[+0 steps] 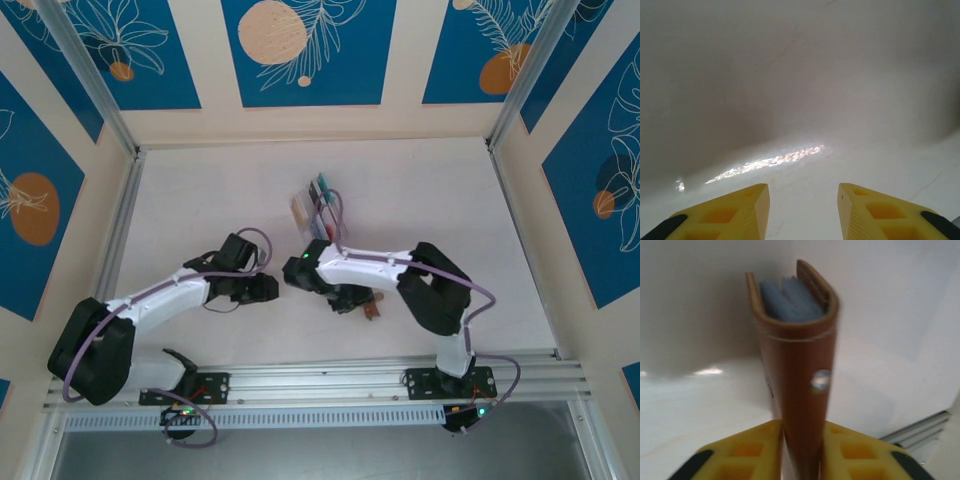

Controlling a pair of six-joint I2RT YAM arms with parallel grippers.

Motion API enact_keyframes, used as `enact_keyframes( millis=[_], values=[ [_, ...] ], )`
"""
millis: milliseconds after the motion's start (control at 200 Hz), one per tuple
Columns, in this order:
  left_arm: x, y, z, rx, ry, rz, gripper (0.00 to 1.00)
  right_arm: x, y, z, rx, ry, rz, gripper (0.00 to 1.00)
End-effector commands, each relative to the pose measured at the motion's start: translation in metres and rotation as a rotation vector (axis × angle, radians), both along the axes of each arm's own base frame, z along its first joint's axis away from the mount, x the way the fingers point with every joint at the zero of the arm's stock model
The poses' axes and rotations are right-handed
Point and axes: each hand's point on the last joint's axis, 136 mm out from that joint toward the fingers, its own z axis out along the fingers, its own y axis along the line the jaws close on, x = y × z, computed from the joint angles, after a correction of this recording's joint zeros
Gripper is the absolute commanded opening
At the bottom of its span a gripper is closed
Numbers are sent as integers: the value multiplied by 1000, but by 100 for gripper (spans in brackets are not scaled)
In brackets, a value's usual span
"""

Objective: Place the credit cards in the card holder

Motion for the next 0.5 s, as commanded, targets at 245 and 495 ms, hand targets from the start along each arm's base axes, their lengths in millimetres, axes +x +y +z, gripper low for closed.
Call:
enact_keyframes(
  millis=[245,495],
  values=[
    [-6,-1,11,-68,4,-10,42,9,107,39,723,129,71,50],
    [1,-50,39,-110,-80,-206,49,27,11,43,736,55,-104,40]
  ],
)
